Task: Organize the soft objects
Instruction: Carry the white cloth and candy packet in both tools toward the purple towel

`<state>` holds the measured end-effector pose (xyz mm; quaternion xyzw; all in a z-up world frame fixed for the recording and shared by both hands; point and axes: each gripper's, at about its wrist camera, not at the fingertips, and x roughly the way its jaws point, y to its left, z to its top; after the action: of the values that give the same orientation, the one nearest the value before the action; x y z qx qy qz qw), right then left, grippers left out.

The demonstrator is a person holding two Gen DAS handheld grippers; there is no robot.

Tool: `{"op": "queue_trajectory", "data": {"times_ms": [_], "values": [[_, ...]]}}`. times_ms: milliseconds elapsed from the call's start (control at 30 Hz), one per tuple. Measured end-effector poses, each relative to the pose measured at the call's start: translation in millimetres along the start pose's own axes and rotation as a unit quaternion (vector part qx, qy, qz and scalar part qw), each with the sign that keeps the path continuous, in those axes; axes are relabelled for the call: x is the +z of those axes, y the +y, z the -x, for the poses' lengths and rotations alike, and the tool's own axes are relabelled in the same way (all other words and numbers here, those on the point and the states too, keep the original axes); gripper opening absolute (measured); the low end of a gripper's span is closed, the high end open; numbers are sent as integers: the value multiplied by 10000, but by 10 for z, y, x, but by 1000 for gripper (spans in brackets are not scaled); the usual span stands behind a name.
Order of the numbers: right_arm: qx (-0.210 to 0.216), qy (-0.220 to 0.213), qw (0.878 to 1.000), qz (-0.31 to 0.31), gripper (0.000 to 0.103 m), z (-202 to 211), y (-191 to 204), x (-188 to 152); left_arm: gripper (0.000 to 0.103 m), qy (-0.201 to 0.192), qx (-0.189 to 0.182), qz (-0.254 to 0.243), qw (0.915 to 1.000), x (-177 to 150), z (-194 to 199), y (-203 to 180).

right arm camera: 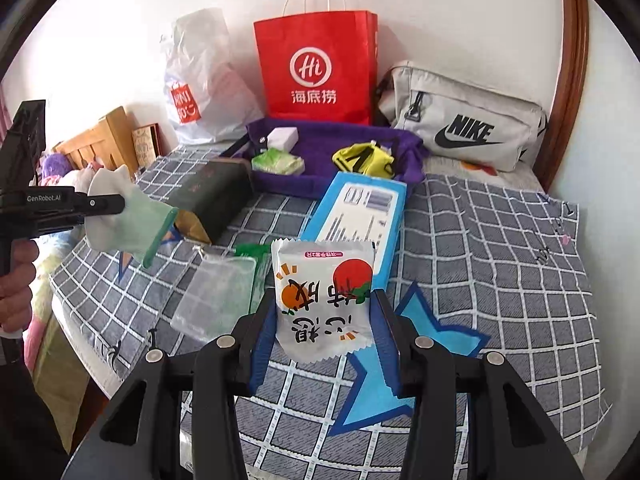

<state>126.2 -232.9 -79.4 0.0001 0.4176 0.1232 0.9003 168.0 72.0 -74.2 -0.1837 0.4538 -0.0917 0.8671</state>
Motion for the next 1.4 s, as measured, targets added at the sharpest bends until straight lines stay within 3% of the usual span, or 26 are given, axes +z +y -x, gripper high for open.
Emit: {"op": "queue_trajectory", "data": {"times_ms": [533,1400], "values": [[-73,-211,9995,-218,46,-88,-196,684,18,-191,4,-245,9995,448,36,-270],[225,-542,9981,-161,48,-792,-402,1573,18,-149,-68,-301,9994,1202,-557,-471]]}}
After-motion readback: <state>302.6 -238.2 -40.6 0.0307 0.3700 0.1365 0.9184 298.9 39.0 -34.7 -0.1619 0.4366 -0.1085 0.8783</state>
